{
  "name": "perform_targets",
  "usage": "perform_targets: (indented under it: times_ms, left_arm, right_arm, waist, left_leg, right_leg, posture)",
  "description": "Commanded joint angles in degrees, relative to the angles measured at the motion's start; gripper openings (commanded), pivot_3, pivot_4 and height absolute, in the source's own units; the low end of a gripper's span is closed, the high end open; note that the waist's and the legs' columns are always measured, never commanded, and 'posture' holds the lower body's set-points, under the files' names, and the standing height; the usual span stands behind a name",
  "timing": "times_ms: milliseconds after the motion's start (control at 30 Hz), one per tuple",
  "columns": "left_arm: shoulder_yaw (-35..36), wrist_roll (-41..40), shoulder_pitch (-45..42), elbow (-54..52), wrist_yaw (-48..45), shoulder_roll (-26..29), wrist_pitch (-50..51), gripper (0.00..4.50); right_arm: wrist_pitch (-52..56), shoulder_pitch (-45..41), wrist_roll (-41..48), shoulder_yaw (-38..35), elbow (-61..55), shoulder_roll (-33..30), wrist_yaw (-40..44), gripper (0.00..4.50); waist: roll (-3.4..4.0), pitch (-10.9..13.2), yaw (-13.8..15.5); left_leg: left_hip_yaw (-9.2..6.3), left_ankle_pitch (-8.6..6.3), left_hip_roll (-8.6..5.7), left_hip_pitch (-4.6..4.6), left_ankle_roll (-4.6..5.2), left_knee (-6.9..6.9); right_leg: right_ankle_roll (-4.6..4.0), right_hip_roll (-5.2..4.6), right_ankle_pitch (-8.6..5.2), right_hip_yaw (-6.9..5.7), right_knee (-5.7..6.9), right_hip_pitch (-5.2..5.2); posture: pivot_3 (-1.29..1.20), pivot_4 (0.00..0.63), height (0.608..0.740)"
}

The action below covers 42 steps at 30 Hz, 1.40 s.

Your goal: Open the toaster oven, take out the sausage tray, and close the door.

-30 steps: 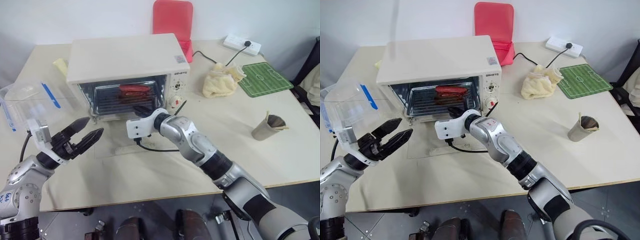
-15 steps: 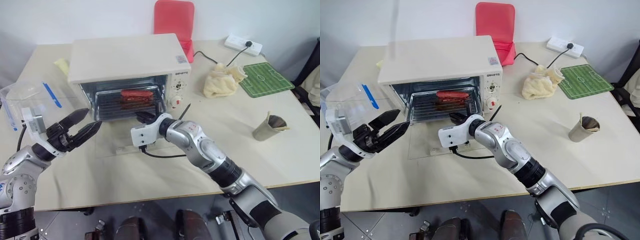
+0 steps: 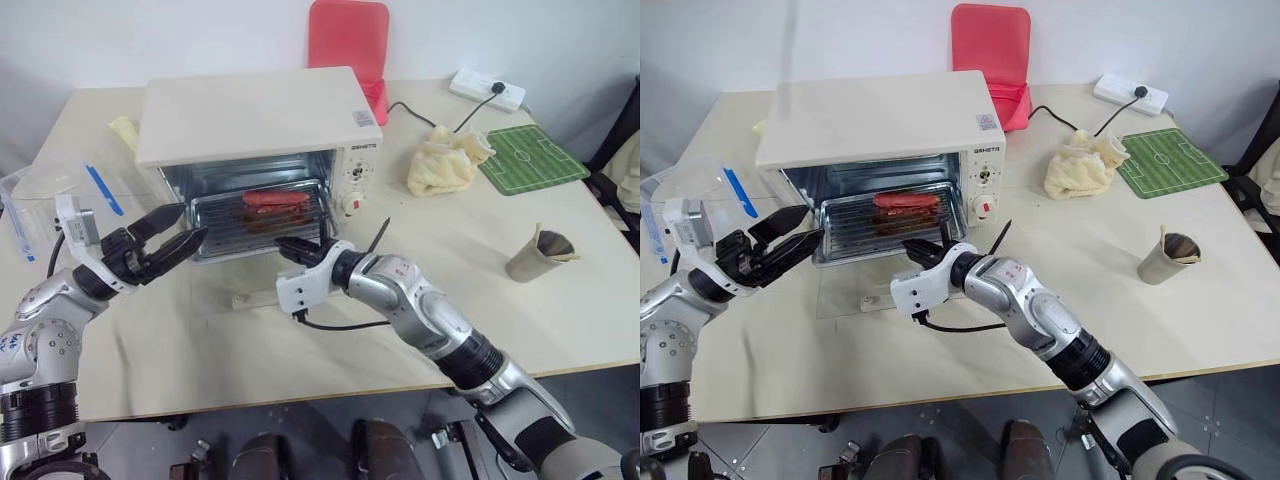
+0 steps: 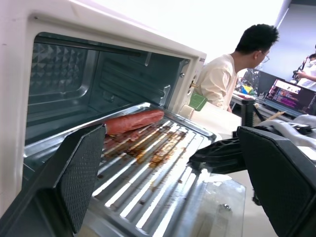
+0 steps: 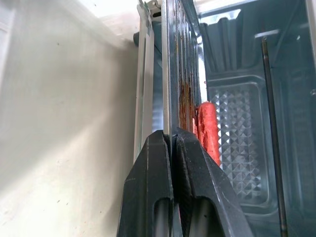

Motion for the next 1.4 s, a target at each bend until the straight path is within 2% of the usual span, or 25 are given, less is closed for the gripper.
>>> perform_targets:
  times_ms: [33,533,700,867,1033,1167,1400]
  left_arm:
    - [0.3,0.7,-1.4,0.6,-1.2,0.8,-1.2,4.5]
    - [0.6,1.2,-2.4,2.4,-3.8,1.9,0.3,4.5]
    - [3.1,-1.3,0.4,-1.5,-1.0,3.9,5.2,4.5]
    - [6.8,-5.8,3.9,-5.6,6.8,6.7,16.0,4.5]
    - [10.4,-13.8,5.6,-9.3,15.4,5.8,26.5,4.5]
    - [11.7,-24.1,7.7,-13.5,23.1,4.8,35.5,4.5]
    - [6.2,-38.5,7.2,-14.2,33.7,3.0,43.3,4.5]
  right_arm:
    - [-2.2,0.5,1.9,-1.9,-5.2,-0.5,0.7,0.03]
    - [-5.4,7.5,8.4,-5.0,-14.0,-6.1,6.9,0.03]
    - [-8.0,8.3,9.4,-8.3,-14.8,-8.8,5.4,0.03]
    - [-12.7,9.2,9.9,-11.2,-14.0,-11.6,3.2,0.03]
    - [-15.6,10.7,9.9,-12.8,-13.9,-12.9,1.7,0.03]
    - [-17.9,12.3,10.0,-13.8,-14.9,-14.1,1.1,0.03]
    - [-19.6,15.8,11.5,-15.6,-18.5,-16.3,2.6,0.03]
  waist:
    - [0.0,0.0,0.1]
    - [-0.01,0.0,1.4]
    - [-0.01,0.0,1.5]
    - [-0.02,0.0,1.6]
    - [-0.02,0.0,2.0]
    - [-0.03,0.0,2.6]
    - [-0.04,0.0,2.7]
  left_leg:
    - [0.0,0.0,0.0,0.0,0.0,0.01]
    - [0.05,0.0,0.01,0.01,0.0,0.1]
    - [0.06,0.0,0.03,0.02,0.0,0.13]
    - [0.03,0.0,0.04,0.04,0.0,0.11]
    - [0.07,0.0,0.04,0.04,0.0,0.13]
    - [0.05,0.0,0.04,0.07,0.01,0.14]
    - [0.06,0.03,-0.06,0.16,0.06,0.14]
  right_leg:
    - [0.0,0.0,0.0,0.0,0.0,0.0]
    - [0.0,0.0,0.0,0.02,0.0,0.03]
    - [0.0,0.0,0.0,0.04,0.0,0.04]
    - [0.0,0.0,0.0,0.06,0.0,0.04]
    - [0.0,0.0,0.0,0.17,-0.01,0.05]
    - [0.0,0.0,0.0,0.37,0.0,0.06]
    - [0.0,0.04,0.0,0.84,-0.01,0.12]
  posture:
    - [0.0,0.15,0.74]
    - [0.0,0.15,0.74]
    - [0.0,0.15,0.74]
    - [0.0,0.15,0.74]
    - [0.0,0.15,0.74]
    - [0.0,0.15,0.74]
    - [0.0,0.15,0.74]
